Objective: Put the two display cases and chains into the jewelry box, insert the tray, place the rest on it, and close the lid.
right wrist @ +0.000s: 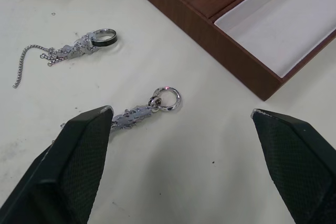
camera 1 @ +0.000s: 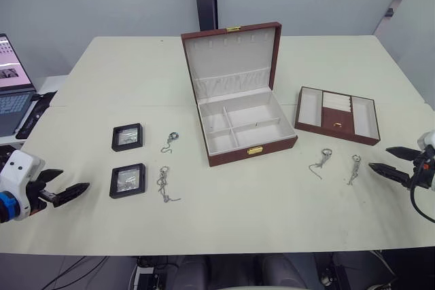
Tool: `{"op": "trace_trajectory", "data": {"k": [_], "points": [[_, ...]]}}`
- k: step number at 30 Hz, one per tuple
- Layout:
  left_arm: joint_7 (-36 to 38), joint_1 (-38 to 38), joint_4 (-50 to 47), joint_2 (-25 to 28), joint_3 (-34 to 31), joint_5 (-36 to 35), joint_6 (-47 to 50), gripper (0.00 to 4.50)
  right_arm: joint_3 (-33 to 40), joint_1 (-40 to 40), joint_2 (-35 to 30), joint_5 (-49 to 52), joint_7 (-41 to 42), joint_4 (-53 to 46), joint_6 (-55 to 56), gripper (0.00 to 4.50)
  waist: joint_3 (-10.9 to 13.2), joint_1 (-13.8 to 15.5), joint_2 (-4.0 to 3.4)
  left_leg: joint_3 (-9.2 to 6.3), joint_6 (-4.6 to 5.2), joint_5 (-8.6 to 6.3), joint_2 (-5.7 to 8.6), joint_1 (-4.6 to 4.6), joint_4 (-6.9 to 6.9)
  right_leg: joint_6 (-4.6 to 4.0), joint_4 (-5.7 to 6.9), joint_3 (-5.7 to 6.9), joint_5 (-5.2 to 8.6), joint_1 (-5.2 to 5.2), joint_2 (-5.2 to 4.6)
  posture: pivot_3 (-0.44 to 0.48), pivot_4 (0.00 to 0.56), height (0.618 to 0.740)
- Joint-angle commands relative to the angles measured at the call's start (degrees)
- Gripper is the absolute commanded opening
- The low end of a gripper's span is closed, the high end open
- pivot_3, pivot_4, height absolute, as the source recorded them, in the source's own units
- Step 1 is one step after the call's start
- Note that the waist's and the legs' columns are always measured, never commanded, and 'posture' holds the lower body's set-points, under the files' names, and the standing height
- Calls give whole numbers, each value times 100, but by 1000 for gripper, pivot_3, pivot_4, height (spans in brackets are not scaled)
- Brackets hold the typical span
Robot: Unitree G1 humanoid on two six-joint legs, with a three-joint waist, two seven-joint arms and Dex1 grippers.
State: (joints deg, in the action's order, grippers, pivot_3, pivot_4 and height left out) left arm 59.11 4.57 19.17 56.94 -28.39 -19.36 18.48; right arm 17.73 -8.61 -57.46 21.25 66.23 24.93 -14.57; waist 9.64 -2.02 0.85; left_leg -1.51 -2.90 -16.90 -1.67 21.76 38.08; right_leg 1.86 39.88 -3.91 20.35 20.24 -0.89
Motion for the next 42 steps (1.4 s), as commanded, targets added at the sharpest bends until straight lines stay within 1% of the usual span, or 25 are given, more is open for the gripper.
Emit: {"op": "trace_trajectory", "data": {"k": [1,3,7,9,10,13,15,17,18,19,21,23,25,28,31,42], "points": [[-100,-217,-355,-65,-195,-306,251,4500,289,-150,51,326,-77,-473,-274,4481,0,1,0,-1,0,0,0,0,0,0,0,0,0,0,0,0,150,740],[-176,-376,-577,-125,-170,-460,485,4500,384,-258,156,509,-227,-763,-509,4481,0,2,0,-2,0,1,0,0,3,0,4,0,0,-1,0,0,150,740],[-586,-763,-1270,-344,-155,-808,1104,4500,467,-393,489,869,-662,-1578,-1023,4481,-1,6,1,-11,0,2,-2,3,9,0,10,-2,0,-2,1,0,150,740],[-959,-1066,-1654,-577,-129,-1026,1443,4500,370,-622,744,883,-1036,-1875,-1111,4481,-1,11,1,-13,0,2,0,6,9,0,8,-3,0,-2,0,0,150,740],[-1123,-1191,-1841,-690,-60,-1083,1570,4500,300,-768,870,823,-1238,-1948,-1107,4481,-1,11,1,-13,0,2,0,7,9,0,7,-3,0,-2,0,0,150,740],[-1580,-1681,-2214,-1079,427,-1017,1778,4500,-72,-1351,1234,460,-1784,-1903,-1022,4481,-1,8,1,-10,0,2,2,7,16,1,11,-2,-1,0,0,0,150,740],[-1780,-1886,-2370,-1277,680,-967,1918,4114,-272,-1576,1416,297,-1995,-1886,-1011,4500,-1,11,1,-12,-1,2,2,8,24,2,14,-3,-2,-2,1,0,150,740],[-1896,-1993,-2678,-1465,1032,-979,2118,3608,-545,-1701,1541,122,-2113,-1926,-1011,4115,-2,14,4,-15,-1,2,1,13,26,2,13,-3,-2,-1,2,0,150,740],[-2003,-2083,-2775,-1579,1216,-962,2212,3251,-701,-1745,1591,20,-2135,-1940,-1012,3864,-2,15,3,-17,-1,2,0,17,27,2,9,-4,-2,0,2,0,150,740],[-2088,-2163,-2826,-1664,1357,-937,2281,2956,-826,-1782,1619,-68,-2156,-1940,-1012,3565,-2,17,3,-16,-1,2,1,19,28,1,8,-4,-1,1,2,0,150,740],[-2264,-2302,-2936,-1896,1686,-885,2433,2286,-1106,-1888,1724,-289,-2258,-1931,-1015,2816,-2,18,4,-17,-2,3,1,36,37,1,6,-4,-1,11,2,0,150,740],[-2358,-2344,-2995,-2091,1917,-875,2534,1682,-1290,-1982,1877,-421,-2385,-1949,-1066,2202,-2,15,3,-17,-2,3,1,57,55,1,11,-3,-2,22,2,0,150,740],[-2407,-2379,-3007,-2244,2110,-853,2579,1036,-1428,-2050,2007,-532,-2462,-1923,-1070,1668,-2,6,3,-20,-8,6,2,82,76,2,21,-2,-2,41,3,0,150,740],[-2373,-2437,-2950,-2391,2411,-772,2556,51,-1622,-2155,2130,-709,-2514,-1826,-1048,883,-2,13,3,-21,-8,7,2,83,85,3,33,0,-3,44,3,0,150,740],[-2393,-2505,-2818,-2495,2552,-712,2571,0,-1742,-2212,2219,-759,-2505,-1840,-1134,69,-2,16,3,-29,-6,7,3,82,86,3,40,2,-3,44,5,0,150,740],[-2171,-2493,-3052,-2793,3128,-687,2603,0,-2050,-1886,2383,-714,-2253,-2371,-1360,28,-2,16,4,-31,-6,7,4,84,86,2,41,9,-2,44,6,0,150,740]]}}
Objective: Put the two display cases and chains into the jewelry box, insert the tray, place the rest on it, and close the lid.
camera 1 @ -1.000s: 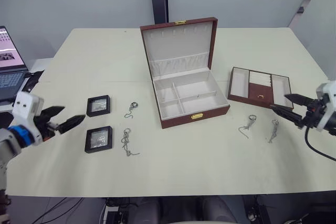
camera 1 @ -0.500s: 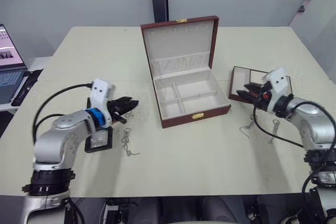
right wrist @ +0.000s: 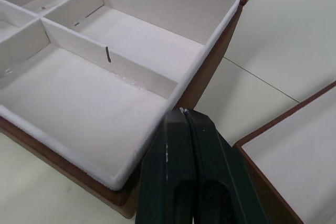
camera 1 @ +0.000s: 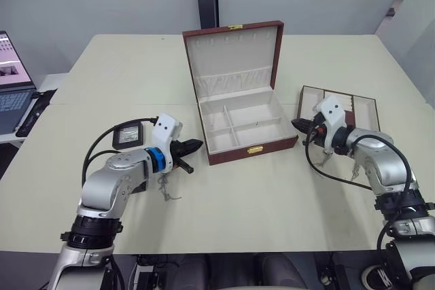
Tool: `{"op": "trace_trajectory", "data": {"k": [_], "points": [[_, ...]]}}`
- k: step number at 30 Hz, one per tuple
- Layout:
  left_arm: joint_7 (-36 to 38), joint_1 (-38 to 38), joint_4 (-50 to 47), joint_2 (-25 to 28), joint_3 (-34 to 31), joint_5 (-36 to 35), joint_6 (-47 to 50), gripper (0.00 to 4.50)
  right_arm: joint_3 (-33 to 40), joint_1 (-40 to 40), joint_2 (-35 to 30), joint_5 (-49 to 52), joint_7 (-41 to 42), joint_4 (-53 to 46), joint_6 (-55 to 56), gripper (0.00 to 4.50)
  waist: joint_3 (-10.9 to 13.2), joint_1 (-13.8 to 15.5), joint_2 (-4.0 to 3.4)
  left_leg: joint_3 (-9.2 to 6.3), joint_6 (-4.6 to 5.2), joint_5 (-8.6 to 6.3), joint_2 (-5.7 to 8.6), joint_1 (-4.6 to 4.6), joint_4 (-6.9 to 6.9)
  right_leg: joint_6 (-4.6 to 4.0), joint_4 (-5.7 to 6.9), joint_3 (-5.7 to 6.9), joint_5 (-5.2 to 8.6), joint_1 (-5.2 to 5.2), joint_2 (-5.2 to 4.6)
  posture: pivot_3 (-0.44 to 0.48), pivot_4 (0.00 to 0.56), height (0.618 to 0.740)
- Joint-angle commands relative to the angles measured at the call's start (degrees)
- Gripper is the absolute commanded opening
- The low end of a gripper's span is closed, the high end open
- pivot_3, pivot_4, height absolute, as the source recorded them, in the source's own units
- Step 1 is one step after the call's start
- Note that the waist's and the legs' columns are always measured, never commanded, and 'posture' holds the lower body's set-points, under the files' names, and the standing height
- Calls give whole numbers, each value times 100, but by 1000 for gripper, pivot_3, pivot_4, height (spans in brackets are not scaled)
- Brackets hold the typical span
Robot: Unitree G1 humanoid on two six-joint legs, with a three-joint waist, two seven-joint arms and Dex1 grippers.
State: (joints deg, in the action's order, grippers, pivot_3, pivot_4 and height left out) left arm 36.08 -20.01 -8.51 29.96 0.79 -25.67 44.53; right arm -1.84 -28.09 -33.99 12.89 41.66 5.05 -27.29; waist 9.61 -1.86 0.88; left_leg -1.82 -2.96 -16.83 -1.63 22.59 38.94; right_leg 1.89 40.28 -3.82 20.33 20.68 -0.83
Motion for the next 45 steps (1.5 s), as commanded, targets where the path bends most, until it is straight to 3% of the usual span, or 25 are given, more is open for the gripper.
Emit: {"op": "trace_trajectory", "data": {"k": [1,25,45], "points": [[157,-28,-311,-102,232,-66,11,0,-103,90,42,139,234,-444,-114,28,0,2,0,-2,1,0,0,0,0,0,1,0,0,-1,0,0,150,740],[953,638,-797,669,336,-77,23,0,-170,1633,145,719,346,-2899,-1495,28,-9,-13,0,-49,11,-6,-5,-30,-11,-1,-29,20,1,-49,20,0,150,740],[939,503,-837,764,199,-84,167,0,-7,1741,142,787,300,-3057,-1714,28,-9,-15,0,-50,12,-8,-4,-48,-16,-1,-30,13,1,-59,29,0,150,740]]}}
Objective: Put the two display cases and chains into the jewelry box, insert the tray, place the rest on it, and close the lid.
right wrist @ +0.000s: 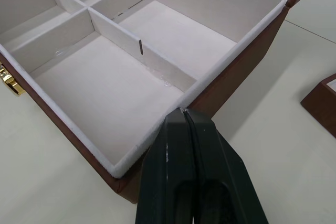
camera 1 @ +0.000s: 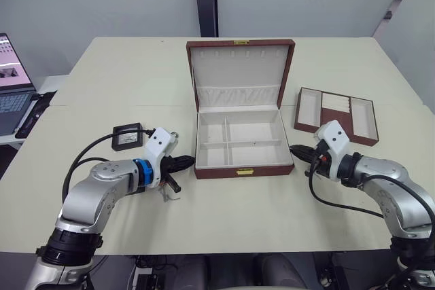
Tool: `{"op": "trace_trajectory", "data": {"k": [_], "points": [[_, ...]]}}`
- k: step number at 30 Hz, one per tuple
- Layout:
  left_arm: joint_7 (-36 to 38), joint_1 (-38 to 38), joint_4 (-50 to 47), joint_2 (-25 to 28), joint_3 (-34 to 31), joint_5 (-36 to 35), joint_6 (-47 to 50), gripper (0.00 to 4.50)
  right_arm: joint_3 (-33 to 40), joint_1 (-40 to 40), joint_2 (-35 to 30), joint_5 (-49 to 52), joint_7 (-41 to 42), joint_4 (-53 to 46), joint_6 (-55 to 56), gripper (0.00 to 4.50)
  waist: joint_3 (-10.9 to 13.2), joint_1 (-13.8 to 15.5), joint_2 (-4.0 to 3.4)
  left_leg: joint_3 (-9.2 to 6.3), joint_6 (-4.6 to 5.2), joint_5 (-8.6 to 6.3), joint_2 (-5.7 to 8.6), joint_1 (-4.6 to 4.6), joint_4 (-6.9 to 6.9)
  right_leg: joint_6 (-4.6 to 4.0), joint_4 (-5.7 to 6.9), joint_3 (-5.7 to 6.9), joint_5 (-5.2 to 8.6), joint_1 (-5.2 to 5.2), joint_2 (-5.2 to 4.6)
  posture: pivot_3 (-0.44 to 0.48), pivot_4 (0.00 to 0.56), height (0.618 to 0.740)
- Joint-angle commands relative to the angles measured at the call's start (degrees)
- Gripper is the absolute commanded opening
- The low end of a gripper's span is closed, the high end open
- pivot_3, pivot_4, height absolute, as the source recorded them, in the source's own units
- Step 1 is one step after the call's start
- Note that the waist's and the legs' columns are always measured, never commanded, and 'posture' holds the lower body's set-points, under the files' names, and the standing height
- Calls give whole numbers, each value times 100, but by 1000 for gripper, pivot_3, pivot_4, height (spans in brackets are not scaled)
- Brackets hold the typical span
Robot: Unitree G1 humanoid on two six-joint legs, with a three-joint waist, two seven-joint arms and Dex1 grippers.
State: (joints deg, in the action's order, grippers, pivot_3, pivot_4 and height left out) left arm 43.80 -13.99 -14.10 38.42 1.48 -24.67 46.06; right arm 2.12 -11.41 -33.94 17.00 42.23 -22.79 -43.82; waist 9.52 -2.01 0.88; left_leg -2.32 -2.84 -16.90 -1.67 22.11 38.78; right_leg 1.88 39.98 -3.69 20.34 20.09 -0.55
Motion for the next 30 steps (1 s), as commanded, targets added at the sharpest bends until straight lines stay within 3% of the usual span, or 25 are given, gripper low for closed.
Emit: {"op": "trace_trajectory", "data": {"k": [1,13,22,23,26,30], "points": [[172,-122,-241,-69,100,-175,12,0,-399,67,136,377,242,-270,-63,28,0,0,0,0,0,0,0,0,0,0,0,0,0,0,0,0,150,740],[315,-28,-259,59,-140,-213,-7,0,-65,132,230,476,197,-181,101,28,2,-12,1,1,0,0,-2,0,-1,0,0,-3,0,2,2,0,150,740],[718,-28,447,445,-1401,-618,-326,0,1212,215,-108,1121,358,218,326,28,10,5,-1,0,0,0,1,14,-1,0,-1,2,0,11,0,0,150,740],[792,-26,554,534,-1575,-673,-368,0,1354,228,-261,1149,485,353,432,198,11,8,-1,0,0,0,3,14,-1,0,-1,3,0,11,0,0,150,740],[1057,141,637,878,-1933,-797,-347,542,1677,338,-768,1225,930,704,653,755,16,16,0,0,0,0,6,16,0,0,-2,6,0,10,0,0,150,740],[1428,589,1104,1458,-2388,-647,-623,1748,2124,540,-1469,1326,1628,1327,958,1799,22,14,-4,2,1,-1,3,25,-4,-1,-12,6,0,15,-5,0,150,740]]}}
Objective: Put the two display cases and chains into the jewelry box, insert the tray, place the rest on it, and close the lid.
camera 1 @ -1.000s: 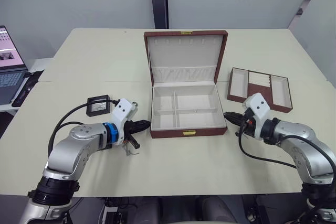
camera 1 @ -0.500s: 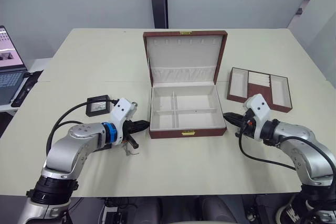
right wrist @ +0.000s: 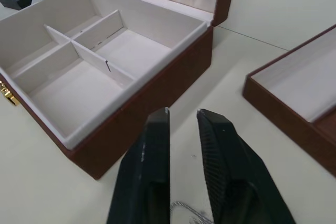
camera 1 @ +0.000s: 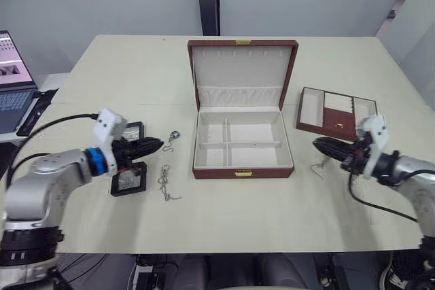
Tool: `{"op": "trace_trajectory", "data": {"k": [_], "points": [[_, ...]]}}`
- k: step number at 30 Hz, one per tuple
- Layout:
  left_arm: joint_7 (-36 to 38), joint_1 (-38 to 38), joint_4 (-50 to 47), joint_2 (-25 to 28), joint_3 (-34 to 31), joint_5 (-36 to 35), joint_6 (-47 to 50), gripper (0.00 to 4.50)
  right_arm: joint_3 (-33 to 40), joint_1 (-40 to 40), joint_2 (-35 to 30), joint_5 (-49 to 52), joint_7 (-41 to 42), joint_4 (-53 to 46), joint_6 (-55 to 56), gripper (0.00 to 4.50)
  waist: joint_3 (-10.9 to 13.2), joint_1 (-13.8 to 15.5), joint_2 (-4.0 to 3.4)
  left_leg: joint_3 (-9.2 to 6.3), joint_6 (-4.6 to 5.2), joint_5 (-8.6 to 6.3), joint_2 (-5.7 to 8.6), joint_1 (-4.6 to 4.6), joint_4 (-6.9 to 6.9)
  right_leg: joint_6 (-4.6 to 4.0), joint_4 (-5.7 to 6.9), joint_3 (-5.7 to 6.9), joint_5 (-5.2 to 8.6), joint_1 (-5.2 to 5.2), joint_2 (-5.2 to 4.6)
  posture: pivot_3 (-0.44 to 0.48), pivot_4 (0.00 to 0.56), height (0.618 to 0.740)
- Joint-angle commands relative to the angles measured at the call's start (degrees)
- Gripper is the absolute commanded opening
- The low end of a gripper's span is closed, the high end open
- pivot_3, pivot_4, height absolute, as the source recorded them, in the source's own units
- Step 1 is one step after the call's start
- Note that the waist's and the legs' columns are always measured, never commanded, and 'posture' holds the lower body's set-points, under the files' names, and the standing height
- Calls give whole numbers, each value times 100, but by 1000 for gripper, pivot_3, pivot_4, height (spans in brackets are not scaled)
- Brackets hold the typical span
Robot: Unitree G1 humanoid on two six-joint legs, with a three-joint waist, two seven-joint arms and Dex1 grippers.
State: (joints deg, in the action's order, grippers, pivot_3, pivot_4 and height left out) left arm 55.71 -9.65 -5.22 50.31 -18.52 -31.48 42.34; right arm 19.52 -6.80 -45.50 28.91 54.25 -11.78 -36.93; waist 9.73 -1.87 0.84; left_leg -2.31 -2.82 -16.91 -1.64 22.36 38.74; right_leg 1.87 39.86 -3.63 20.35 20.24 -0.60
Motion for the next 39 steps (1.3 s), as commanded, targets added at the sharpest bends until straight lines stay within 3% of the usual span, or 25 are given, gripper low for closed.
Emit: {"op": "trace_trajectory", "data": {"k": [1,4,9,17,39], "points": [[332,278,399,415,-477,113,-386,2014,433,162,-506,103,625,389,352,2058,4,0,0,0,0,0,-1,0,-1,0,0,0,0,0,-4,0,150,740],[630,705,1138,904,-834,410,-861,3024,614,386,-1111,-67,1260,1161,728,2967,17,-4,-3,-1,0,0,-4,-2,-1,-1,2,1,1,0,-4,0,150,740],[782,1202,2030,1238,-1043,869,-1688,4475,418,369,-1618,-538,1668,2342,1546,4476,31,-7,-11,8,1,0,-2,-6,0,-1,3,1,1,-1,-12,0,150,740],[690,1447,2167,1160,-1295,878,-1973,4475,127,-52,-1617,-911,1694,3254,2209,4476,53,-14,-14,15,0,0,-2,-3,-1,-1,6,2,1,2,-21,0,150,740],[714,1274,2309,1147,-1113,972,-2200,4475,149,24,-1679,-1025,1732,3581,2456,4476,60,-14,-17,16,0,0,-1,-2,0,-1,10,3,0,2,-21,0,150,740]]}}
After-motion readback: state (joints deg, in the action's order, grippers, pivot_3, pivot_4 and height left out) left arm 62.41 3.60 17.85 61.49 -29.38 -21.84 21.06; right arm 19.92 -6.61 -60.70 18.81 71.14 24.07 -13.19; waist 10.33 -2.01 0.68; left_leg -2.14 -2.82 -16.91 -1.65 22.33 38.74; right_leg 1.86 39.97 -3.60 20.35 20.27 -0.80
